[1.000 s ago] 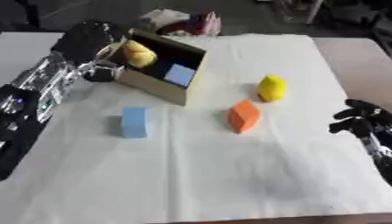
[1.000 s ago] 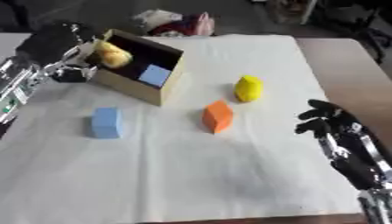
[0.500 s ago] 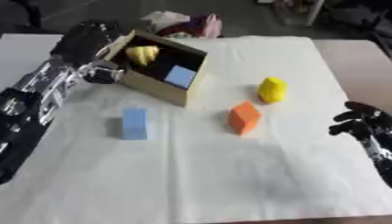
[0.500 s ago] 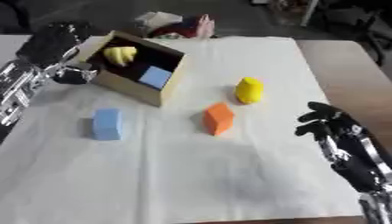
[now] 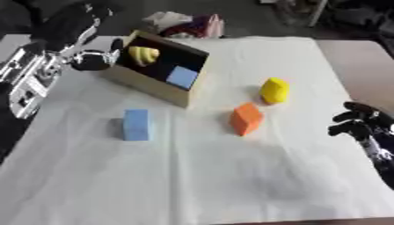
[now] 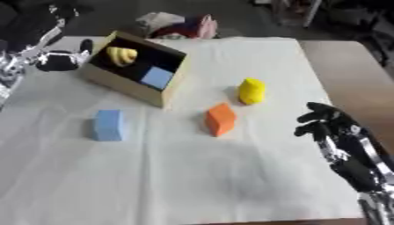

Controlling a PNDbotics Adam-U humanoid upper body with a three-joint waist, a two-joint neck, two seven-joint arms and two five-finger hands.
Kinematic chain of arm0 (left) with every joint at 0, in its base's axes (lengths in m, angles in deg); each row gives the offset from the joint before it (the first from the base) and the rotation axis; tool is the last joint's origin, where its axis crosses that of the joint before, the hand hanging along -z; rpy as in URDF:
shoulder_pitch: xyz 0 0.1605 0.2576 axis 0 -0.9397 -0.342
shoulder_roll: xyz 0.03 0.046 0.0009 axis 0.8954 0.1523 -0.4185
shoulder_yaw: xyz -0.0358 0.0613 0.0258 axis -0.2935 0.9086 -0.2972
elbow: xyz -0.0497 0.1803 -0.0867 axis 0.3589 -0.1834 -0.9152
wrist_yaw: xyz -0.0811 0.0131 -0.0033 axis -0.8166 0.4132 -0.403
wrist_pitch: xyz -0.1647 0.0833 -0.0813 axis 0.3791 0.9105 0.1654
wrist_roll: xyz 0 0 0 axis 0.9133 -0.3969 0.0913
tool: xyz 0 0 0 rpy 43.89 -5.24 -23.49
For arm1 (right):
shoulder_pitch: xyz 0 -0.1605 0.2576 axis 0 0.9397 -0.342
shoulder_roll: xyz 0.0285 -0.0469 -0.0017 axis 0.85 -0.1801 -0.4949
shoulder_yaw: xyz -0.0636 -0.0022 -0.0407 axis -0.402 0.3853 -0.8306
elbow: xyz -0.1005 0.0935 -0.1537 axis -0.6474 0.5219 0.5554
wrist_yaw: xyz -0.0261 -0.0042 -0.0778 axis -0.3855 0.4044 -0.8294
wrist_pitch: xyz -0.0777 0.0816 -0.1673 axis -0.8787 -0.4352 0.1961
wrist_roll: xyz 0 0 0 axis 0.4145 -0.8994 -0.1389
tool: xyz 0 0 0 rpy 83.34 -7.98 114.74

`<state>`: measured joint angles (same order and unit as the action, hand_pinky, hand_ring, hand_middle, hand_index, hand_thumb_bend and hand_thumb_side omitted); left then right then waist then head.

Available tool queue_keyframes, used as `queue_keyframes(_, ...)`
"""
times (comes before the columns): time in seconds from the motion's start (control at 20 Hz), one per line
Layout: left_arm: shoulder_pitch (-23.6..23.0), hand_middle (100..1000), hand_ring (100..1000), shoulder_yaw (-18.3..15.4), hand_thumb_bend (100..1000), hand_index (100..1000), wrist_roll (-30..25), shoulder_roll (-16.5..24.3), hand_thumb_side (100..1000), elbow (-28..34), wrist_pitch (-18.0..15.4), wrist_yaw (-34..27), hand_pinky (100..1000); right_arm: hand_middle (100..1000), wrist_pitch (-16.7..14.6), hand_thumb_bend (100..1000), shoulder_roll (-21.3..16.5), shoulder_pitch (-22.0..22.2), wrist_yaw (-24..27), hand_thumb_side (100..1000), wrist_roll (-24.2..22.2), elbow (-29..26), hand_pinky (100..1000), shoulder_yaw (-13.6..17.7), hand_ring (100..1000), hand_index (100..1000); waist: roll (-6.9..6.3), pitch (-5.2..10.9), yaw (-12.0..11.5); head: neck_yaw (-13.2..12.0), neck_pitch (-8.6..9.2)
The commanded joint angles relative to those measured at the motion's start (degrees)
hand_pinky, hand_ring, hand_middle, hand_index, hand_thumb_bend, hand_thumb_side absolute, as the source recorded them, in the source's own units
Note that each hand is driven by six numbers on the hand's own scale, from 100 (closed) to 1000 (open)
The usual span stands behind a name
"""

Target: Pick up objects on the table and place them in the box.

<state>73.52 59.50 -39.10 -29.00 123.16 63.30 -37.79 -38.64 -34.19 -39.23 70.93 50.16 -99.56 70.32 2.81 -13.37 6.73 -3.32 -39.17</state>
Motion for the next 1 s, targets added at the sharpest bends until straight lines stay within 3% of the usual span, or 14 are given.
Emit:
queue_keyframes(0.05,-0.88,795,793,-2.02,100,925,-3.62,5.19,200,8.76,-2.09,-8.65,803,663,-0.07,100,-1.25,-0.16,-0.01,470,-0.03,-0.68,741,0.52,603,860,-0.21,1.13,-0.18,0.42,0.83)
queue_keyframes(0.3,-6.06,767,770,-3.53,100,905,-6.75,10.48,208,22.12,-4.13,-18.40,793,663,-0.06,100,-1.35,-0.23,-0.13,470,0.05,-0.76,742,0.64,604,860,-0.39,1.19,-0.64,0.70,0.76)
queue_keyframes(0.55,-10.55,780,775,-2.03,100,907,-16.97,14.09,261,30.59,-6.12,-19.64,800,664,-0.04,100,-1.46,-0.26,-0.22,470,-0.07,-0.80,742,0.60,604,860,-0.60,1.36,-0.96,0.64,0.81)
queue_keyframes(0.75,-11.41,791,784,0.83,108,917,-25.21,13.35,283,29.06,-3.63,-15.87,798,664,-0.03,100,-1.45,-0.37,-0.20,470,-0.25,-0.82,742,0.43,604,861,-0.63,1.50,-0.90,0.43,0.89)
queue_keyframes(1.0,-10.30,803,797,4.88,100,929,-26.66,8.77,326,21.20,1.42,-11.88,801,664,-0.03,100,-1.36,-0.37,-0.08,470,-0.43,-0.76,742,0.31,604,861,-0.37,1.60,-0.71,0.35,0.62)
